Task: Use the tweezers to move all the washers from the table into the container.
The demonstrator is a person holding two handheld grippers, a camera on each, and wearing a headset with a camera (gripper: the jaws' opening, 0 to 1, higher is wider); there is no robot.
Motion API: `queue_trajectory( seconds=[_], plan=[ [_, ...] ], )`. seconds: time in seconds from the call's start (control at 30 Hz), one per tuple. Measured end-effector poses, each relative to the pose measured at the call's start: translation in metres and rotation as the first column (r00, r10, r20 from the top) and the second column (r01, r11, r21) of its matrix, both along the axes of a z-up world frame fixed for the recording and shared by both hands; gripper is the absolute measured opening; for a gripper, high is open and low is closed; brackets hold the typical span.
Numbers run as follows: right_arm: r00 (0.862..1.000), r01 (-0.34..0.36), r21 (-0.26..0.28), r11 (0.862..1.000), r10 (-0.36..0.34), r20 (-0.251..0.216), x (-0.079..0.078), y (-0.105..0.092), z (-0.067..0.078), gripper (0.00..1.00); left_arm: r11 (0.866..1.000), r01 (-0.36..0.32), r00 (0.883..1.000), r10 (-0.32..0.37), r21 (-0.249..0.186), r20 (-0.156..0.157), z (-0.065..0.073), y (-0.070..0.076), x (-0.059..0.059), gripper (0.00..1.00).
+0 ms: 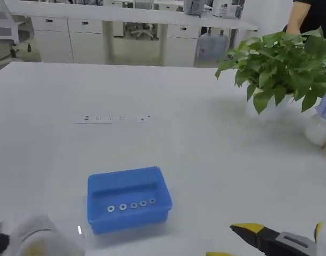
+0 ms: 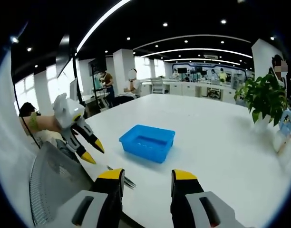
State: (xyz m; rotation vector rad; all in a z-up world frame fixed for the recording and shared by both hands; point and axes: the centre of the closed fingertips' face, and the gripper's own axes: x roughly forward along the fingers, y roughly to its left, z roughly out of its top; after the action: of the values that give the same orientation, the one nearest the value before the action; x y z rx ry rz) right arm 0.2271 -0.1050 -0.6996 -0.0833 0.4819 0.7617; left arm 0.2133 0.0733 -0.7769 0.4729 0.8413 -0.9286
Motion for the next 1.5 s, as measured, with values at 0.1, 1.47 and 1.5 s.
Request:
queue_trajectory(
  seconds=[0.1, 1.47, 1.5],
  plan=[
    [0.999, -0.031, -0.015, 0.999, 0.032, 0.022, 0.001, 0.004, 0.0, 0.4, 0.989, -0.115, 0.992, 0.118, -0.098, 0.034, 0.016, 0.005, 0.001, 0.38],
    [0.969, 0.109, 0.047, 0.993, -0.117, 0.215, 0.057, -0.017, 0.027, 0.99, 0.669, -0.442, 0.685, 0.682, -0.597, 0.256, 0.129, 0.064, 0.035, 0.99],
    [0.97, 0.11, 0.048, 0.993, -0.118, 0.214, 0.056, -0.018, 0.027, 0.99, 0.669, -0.441, 0.687, 0.681, -0.599, 0.254, 0.129, 0.063, 0.034, 0.99]
  ],
)
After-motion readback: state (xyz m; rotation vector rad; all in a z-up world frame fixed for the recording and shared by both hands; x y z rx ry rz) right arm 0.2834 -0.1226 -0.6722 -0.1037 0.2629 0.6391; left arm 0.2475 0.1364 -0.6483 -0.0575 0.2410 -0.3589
